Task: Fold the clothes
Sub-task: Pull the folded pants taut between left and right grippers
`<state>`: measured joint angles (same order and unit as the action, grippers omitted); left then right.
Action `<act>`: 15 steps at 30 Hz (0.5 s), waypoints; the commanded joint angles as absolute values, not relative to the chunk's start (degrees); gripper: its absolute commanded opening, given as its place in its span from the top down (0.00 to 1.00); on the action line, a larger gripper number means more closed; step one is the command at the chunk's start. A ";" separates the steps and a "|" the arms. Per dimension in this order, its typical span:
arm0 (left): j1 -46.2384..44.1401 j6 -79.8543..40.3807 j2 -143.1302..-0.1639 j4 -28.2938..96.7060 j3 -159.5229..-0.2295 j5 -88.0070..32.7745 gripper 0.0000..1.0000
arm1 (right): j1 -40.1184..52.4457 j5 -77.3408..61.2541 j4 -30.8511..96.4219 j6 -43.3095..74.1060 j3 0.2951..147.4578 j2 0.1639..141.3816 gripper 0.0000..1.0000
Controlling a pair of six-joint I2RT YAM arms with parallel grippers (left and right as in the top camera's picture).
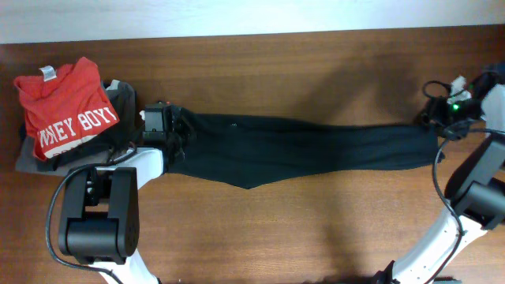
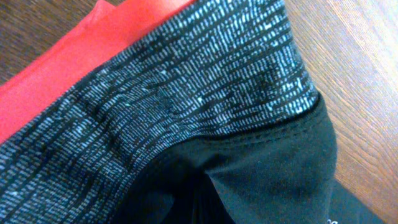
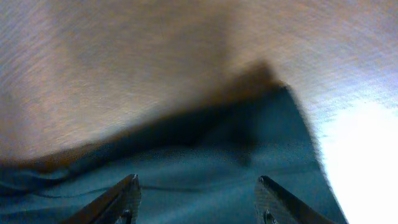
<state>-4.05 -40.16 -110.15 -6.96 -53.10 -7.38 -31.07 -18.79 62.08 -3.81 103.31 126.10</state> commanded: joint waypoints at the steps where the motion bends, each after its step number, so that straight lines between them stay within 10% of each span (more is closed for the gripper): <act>1: -3.36 -41.34 -113.32 -5.28 -51.70 -4.91 1.00 | -27.77 -17.89 59.77 -7.75 104.42 126.98 0.37; 15: -3.31 -41.41 -113.30 -0.01 -51.70 -5.17 0.99 | -26.79 -11.81 57.36 -6.63 103.55 132.97 0.38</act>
